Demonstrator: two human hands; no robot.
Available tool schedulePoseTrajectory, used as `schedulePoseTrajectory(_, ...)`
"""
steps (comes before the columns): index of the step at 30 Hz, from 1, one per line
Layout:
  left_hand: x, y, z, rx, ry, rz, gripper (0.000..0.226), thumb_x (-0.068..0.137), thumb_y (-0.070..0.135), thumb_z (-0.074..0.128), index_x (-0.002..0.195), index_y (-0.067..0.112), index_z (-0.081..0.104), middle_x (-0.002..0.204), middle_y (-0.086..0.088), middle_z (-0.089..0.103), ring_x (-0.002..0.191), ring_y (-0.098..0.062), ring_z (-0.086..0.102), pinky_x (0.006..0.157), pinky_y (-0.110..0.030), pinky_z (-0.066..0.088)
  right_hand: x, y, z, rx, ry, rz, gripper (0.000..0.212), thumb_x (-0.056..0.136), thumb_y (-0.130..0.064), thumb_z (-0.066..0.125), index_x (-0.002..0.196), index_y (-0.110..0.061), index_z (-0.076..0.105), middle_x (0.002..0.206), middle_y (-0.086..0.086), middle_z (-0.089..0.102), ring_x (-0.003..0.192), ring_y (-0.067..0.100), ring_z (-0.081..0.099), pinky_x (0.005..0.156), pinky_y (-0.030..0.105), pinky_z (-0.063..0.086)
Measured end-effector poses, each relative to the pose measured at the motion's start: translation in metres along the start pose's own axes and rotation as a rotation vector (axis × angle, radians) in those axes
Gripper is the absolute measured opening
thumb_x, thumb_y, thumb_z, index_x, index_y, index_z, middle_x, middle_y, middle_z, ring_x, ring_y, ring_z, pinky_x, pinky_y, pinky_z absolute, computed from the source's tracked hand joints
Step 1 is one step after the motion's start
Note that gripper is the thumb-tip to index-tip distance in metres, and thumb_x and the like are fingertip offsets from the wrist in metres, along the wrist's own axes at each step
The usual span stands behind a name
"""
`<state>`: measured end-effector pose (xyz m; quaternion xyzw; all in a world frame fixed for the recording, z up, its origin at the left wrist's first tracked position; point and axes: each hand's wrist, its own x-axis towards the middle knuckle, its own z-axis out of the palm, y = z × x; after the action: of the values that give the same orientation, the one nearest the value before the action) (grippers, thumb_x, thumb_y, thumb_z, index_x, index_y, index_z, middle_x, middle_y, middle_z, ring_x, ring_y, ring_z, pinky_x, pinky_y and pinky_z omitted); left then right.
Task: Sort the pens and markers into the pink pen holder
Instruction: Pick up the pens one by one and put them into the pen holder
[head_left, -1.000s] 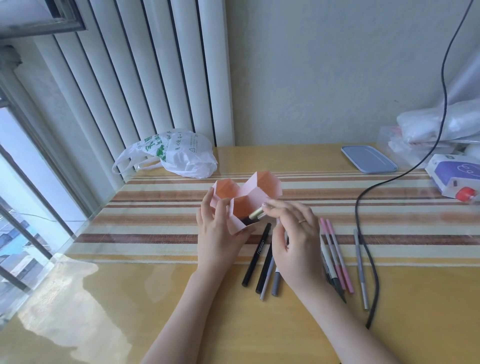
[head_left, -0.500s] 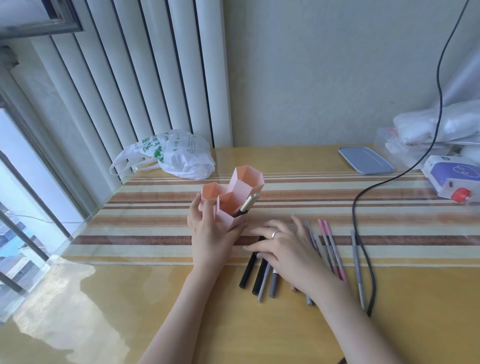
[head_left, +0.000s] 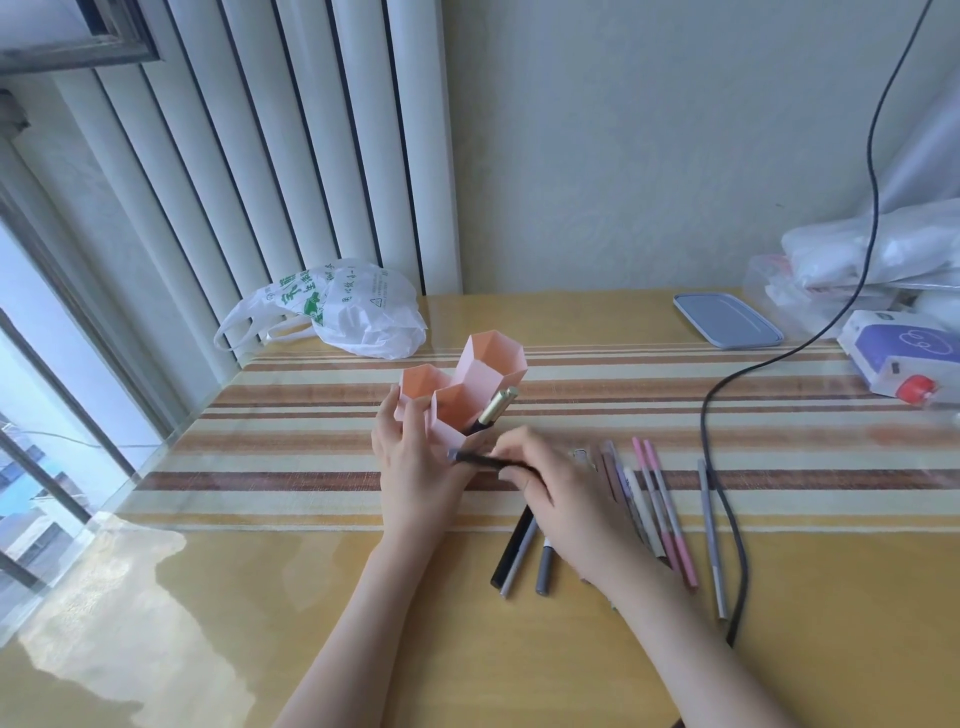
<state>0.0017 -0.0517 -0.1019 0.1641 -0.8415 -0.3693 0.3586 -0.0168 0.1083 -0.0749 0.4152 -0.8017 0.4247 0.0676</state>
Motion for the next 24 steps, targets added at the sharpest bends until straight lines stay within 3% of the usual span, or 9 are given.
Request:
schedulePoseTrajectory(2, -0.001, 0.001, -0.001, -0.014, 0.006, -0.018, 0.063, 0.063, 0.036, 0.079, 0.116, 0.025, 0.046, 0.145, -0.005, 0.026, 0.135, -0.024, 0.021, 0.101, -0.039, 0.033, 0.001, -0.003, -0.002, 0.205, 0.095, 0.027, 0.042, 0.094, -0.003, 0.052, 0.118, -0.036, 0.042, 0.103, -0.016, 0.063, 0.092, -0.005, 0.063, 0.082, 0.009, 0.046)
schedulePoseTrajectory(6, 0.001, 0.000, 0.000, -0.017, -0.003, 0.001, 0.064, 0.064, 0.035, 0.082, 0.116, 0.029, 0.045, 0.144, -0.005, 0.028, 0.134, -0.021, 0.022, 0.103, -0.038, 0.031, 0.001, -0.003, -0.004, 0.373, 0.242, -0.012, 0.074, 0.094, 0.002, 0.050, 0.138, -0.052, 0.025, 0.107, -0.002, 0.062, 0.087, 0.015, 0.068, 0.084, 0.018, 0.049)
schedulePoseTrajectory(11, 0.004, -0.001, -0.001, 0.038, -0.047, 0.025, 0.067, 0.066, 0.023, 0.076, 0.123, 0.018, 0.043, 0.145, -0.006, 0.028, 0.122, -0.020, 0.029, 0.096, -0.027, 0.021, 0.004, -0.002, -0.010, 0.512, 0.496, 0.001, 0.066, 0.093, 0.004, 0.051, 0.133, -0.045, 0.033, 0.112, 0.014, 0.059, 0.086, 0.023, 0.067, 0.077, 0.042, 0.057)
schedulePoseTrajectory(13, 0.004, 0.001, 0.000, 0.045, -0.070, 0.039, 0.066, 0.063, 0.034, 0.072, 0.121, 0.020, 0.043, 0.146, -0.004, 0.027, 0.123, -0.023, 0.029, 0.097, -0.029, 0.022, 0.002, -0.006, -0.013, 0.564, 0.654, -0.007, 0.064, 0.091, 0.007, 0.053, 0.127, -0.044, 0.035, 0.106, 0.008, 0.062, 0.087, 0.021, 0.069, 0.076, 0.042, 0.059)
schedulePoseTrajectory(16, 0.003, 0.002, 0.002, 0.086, -0.101, 0.114, 0.064, 0.065, 0.038, 0.071, 0.120, 0.025, 0.041, 0.149, 0.002, 0.024, 0.123, -0.022, 0.028, 0.096, -0.029, 0.024, 0.001, -0.011, -0.019, 0.512, 0.911, -0.079, 0.066, 0.088, 0.009, 0.057, 0.122, -0.042, 0.034, 0.118, 0.028, 0.052, 0.089, 0.025, 0.068, 0.076, 0.036, 0.058)
schedulePoseTrajectory(17, 0.002, 0.001, 0.002, 0.101, -0.111, 0.143, 0.063, 0.066, 0.029, 0.073, 0.120, 0.027, 0.040, 0.151, 0.003, 0.021, 0.121, -0.019, 0.028, 0.095, -0.028, 0.023, 0.002, -0.014, -0.021, 0.494, 0.963, -0.100, 0.066, 0.086, 0.011, 0.058, 0.122, -0.037, 0.031, 0.120, 0.024, 0.053, 0.088, 0.025, 0.067, 0.076, 0.037, 0.058)
schedulePoseTrajectory(20, 0.001, 0.000, 0.001, 0.104, -0.143, 0.187, 0.064, 0.063, 0.014, 0.070, 0.120, 0.026, 0.042, 0.152, 0.003, 0.020, 0.117, -0.016, 0.027, 0.094, -0.029, 0.024, 0.002, -0.018, -0.023, 0.445, 1.016, -0.155, 0.060, 0.084, 0.021, 0.053, 0.120, -0.019, 0.025, 0.112, -0.022, 0.062, 0.081, 0.023, 0.064, 0.079, 0.037, 0.057)
schedulePoseTrajectory(21, 0.001, 0.001, 0.000, 0.097, -0.144, 0.189, 0.064, 0.062, 0.013, 0.069, 0.119, 0.025, 0.043, 0.151, 0.002, 0.020, 0.116, -0.016, 0.028, 0.094, -0.031, 0.025, 0.002, -0.018, -0.023, 0.440, 1.029, -0.153, 0.060, 0.084, 0.020, 0.052, 0.121, -0.019, 0.025, 0.110, -0.020, 0.063, 0.081, 0.022, 0.063, 0.080, 0.038, 0.056)
schedulePoseTrajectory(24, 0.002, 0.001, -0.001, 0.082, -0.167, 0.190, 0.065, 0.061, 0.012, 0.069, 0.117, 0.027, 0.039, 0.152, 0.002, 0.020, 0.114, -0.014, 0.027, 0.093, -0.033, 0.028, 0.003, -0.014, -0.022, 0.471, 1.041, -0.102, 0.060, 0.086, 0.015, 0.054, 0.123, -0.026, 0.029, 0.108, 0.019, 0.060, 0.086, 0.018, 0.064, 0.081, 0.048, 0.055)
